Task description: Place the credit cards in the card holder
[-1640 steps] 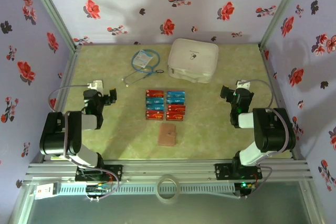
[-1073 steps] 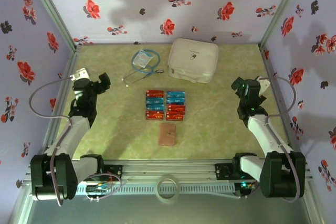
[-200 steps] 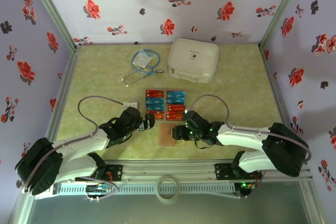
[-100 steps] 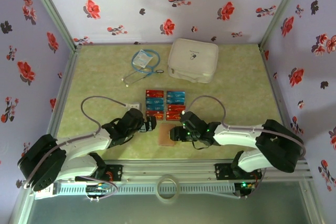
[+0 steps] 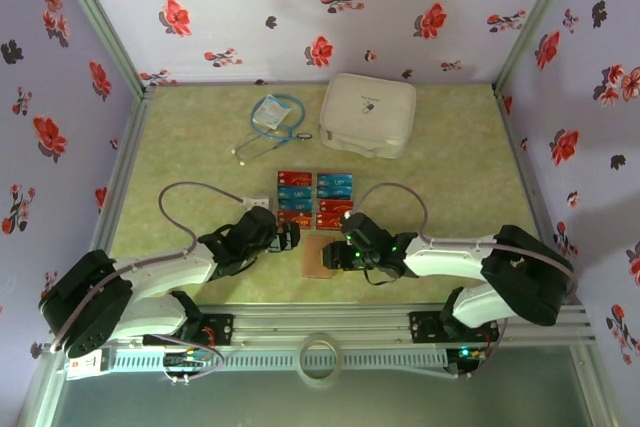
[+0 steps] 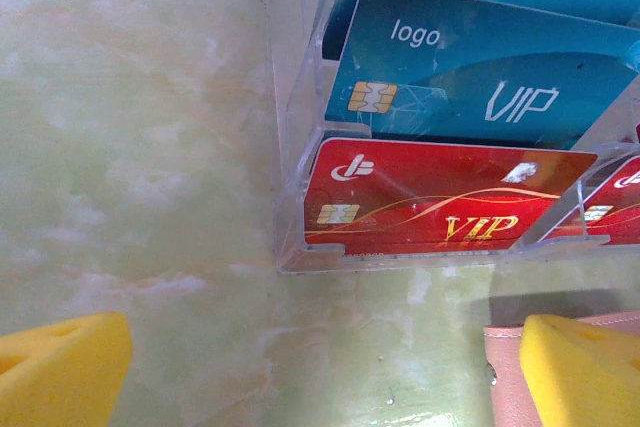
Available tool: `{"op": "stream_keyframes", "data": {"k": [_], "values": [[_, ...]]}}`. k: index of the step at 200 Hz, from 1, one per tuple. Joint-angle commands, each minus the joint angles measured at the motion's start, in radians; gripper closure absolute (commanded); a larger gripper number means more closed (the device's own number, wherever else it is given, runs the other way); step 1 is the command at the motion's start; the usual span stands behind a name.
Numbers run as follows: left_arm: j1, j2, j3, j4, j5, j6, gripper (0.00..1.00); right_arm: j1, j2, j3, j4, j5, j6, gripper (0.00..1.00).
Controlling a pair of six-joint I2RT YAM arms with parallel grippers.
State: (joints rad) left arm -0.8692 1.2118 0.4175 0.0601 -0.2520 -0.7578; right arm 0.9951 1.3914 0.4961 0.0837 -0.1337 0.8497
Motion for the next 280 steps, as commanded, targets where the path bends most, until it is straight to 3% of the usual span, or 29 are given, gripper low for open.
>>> {"op": "stream_keyframes", "data": {"k": [1,82,93,108,124,200,280], "values": [[-0.013,0.009,0.024,0.020,-0.025,-0.017,0.00,0.009,0.019,-0.005,0.034,-0.016,0.019,0.52],[-0.018,0.019,0.024,0.024,-0.027,-0.021,0.00,0.010,0.031,-0.010,0.068,-0.037,0.033,0.65],[-0.019,0.022,0.026,0.026,-0.027,-0.021,0.00,0.009,0.027,-0.011,0.067,-0.044,0.034,0.62],[-0.021,0.022,0.028,0.026,-0.027,-0.020,0.00,0.011,0.017,-0.016,0.059,-0.059,0.038,0.50],[-0.021,0.022,0.029,0.026,-0.026,-0.019,0.00,0.013,-0.005,-0.033,0.049,-0.062,0.053,0.48],[-0.024,0.018,0.023,0.036,-0.026,-0.018,0.00,0.051,-0.160,-0.085,-0.062,-0.040,0.072,0.53],[-0.033,0.031,0.021,0.047,-0.032,-0.024,0.00,0.071,-0.033,-0.026,0.031,-0.066,0.075,0.56]]}}
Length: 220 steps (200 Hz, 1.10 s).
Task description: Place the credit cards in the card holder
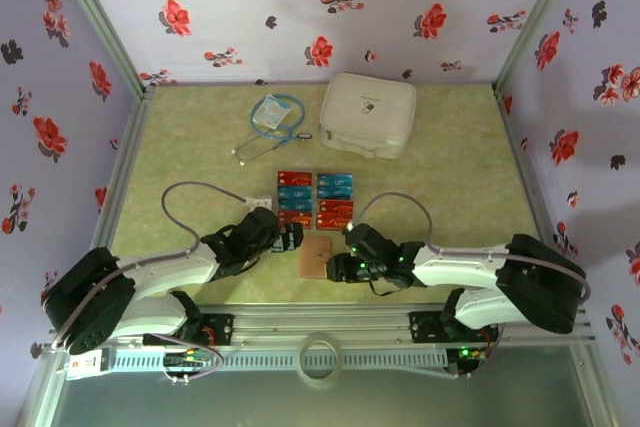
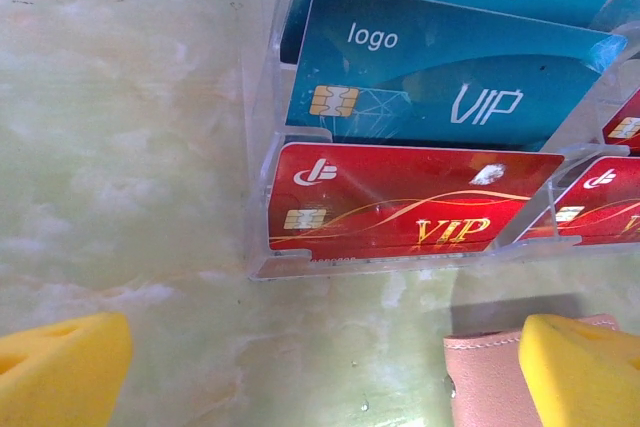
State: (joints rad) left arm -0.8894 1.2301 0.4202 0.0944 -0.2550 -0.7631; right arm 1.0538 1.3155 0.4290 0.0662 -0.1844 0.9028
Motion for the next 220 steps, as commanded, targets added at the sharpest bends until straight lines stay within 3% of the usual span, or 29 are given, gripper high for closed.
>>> {"op": "stream_keyframes", "data": {"k": [1,74,118,156,220], "values": [[-0.013,0.014,0.019,0.012,-0.029,-0.018,0.00,0.013,0.044,0.042,0.050,-0.015,0.022,0.57],[-0.020,0.031,0.017,0.019,-0.033,-0.025,0.00,0.028,0.148,0.093,0.131,-0.025,0.040,0.62],[-0.028,0.049,0.023,0.028,-0.032,-0.029,0.00,0.028,0.155,0.090,0.161,-0.010,0.064,0.79],[-0.034,0.060,0.032,0.031,-0.033,-0.029,0.00,0.028,0.131,0.091,0.164,-0.007,0.067,1.00],[-0.035,0.013,0.040,0.012,-0.049,-0.050,0.00,0.028,0.031,0.095,0.107,0.003,0.043,1.00]]}}
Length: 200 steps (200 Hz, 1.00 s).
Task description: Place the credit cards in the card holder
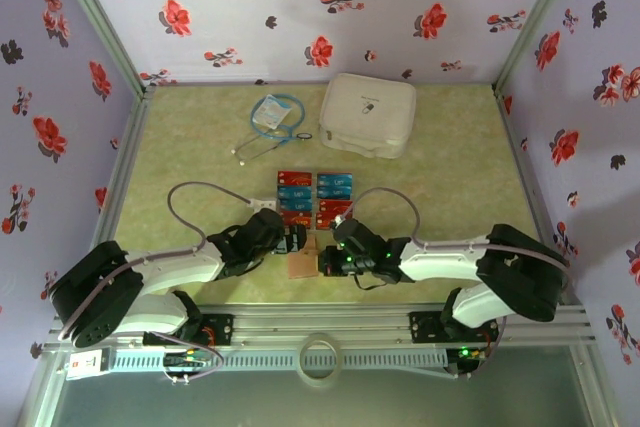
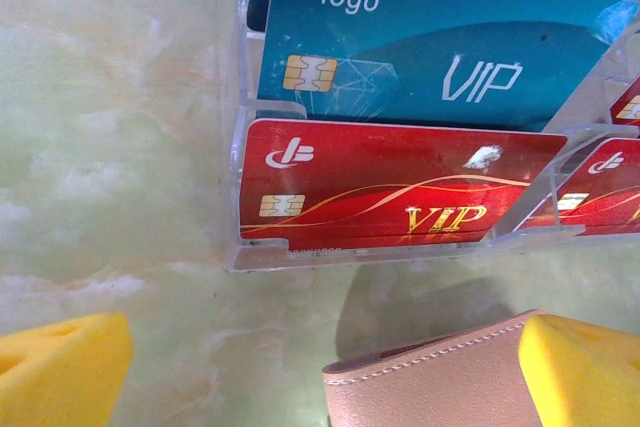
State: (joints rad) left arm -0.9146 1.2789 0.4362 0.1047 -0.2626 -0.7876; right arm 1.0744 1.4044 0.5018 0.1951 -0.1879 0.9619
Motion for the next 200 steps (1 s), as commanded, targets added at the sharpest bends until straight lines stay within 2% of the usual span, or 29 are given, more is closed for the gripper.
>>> {"op": "stream_keyframes", "data": {"k": [1,53,114,125,143,200], "values": [[-0.010,-0.037,0.024,0.001,-0.042,-0.026,0.00,0.007,-0.059,0.022,-0.023,0.007,-0.017,1.00],[0.003,-0.104,0.025,-0.019,-0.054,-0.035,0.00,0.006,-0.117,0.054,-0.103,0.030,-0.058,1.00],[0.003,-0.096,0.013,-0.020,-0.047,-0.053,0.00,0.004,-0.066,0.049,-0.099,0.032,-0.057,1.00],[0.003,-0.091,0.012,-0.016,-0.040,-0.055,0.00,0.003,-0.049,0.043,-0.090,0.027,-0.053,0.85],[0.003,-0.082,0.010,-0.010,-0.027,-0.059,0.00,0.004,-0.028,0.029,-0.071,0.021,-0.045,0.72],[0.000,-0.036,0.013,0.020,0.011,-0.067,0.00,0.003,-0.001,-0.003,-0.050,0.024,-0.034,0.61]]}}
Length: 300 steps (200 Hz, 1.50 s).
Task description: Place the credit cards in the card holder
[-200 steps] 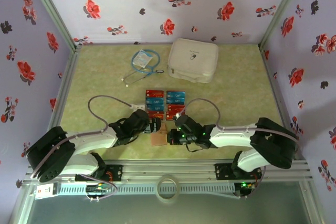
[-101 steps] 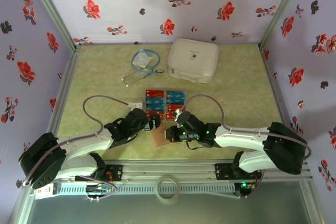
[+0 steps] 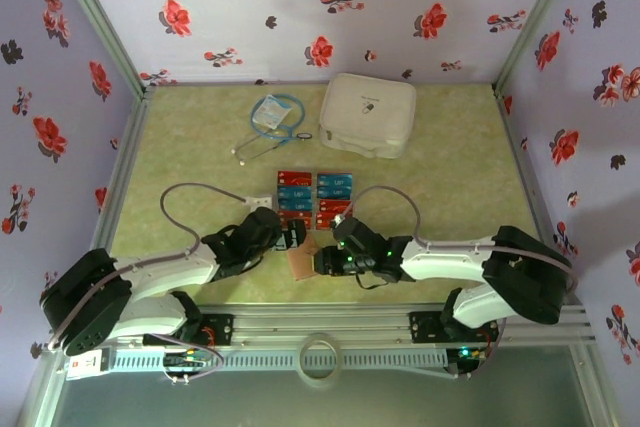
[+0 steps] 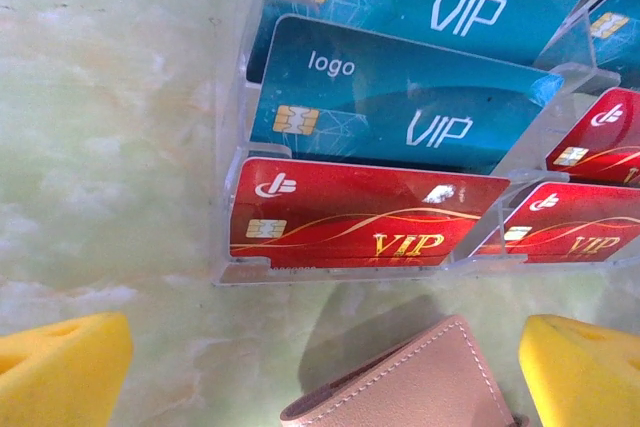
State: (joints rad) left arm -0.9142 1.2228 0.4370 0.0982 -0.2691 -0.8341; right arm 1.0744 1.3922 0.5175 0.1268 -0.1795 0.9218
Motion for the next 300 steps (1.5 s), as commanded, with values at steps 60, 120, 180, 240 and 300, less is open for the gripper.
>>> {"op": "stream_keyframes", "data": {"k": [60,120,180,240,300], "values": [[-0.023,0.057,0.008,0.068,0.031,-0.038,0.00,0.003,0.067,-0.002,0.070,-0.014,0.008,0.61],[-0.053,0.110,0.002,0.120,0.031,-0.066,0.00,0.003,0.104,0.016,0.116,-0.029,0.023,0.95],[-0.056,0.049,0.018,0.072,-0.005,-0.072,0.00,-0.002,0.004,0.017,0.082,-0.033,0.020,1.00],[0.038,-0.127,0.087,-0.101,-0.039,-0.068,0.00,-0.020,-0.196,0.092,-0.107,0.009,-0.045,1.00],[0.103,-0.170,0.109,-0.104,0.037,-0.129,0.00,-0.063,-0.256,0.197,-0.210,0.019,-0.104,1.00]]}}
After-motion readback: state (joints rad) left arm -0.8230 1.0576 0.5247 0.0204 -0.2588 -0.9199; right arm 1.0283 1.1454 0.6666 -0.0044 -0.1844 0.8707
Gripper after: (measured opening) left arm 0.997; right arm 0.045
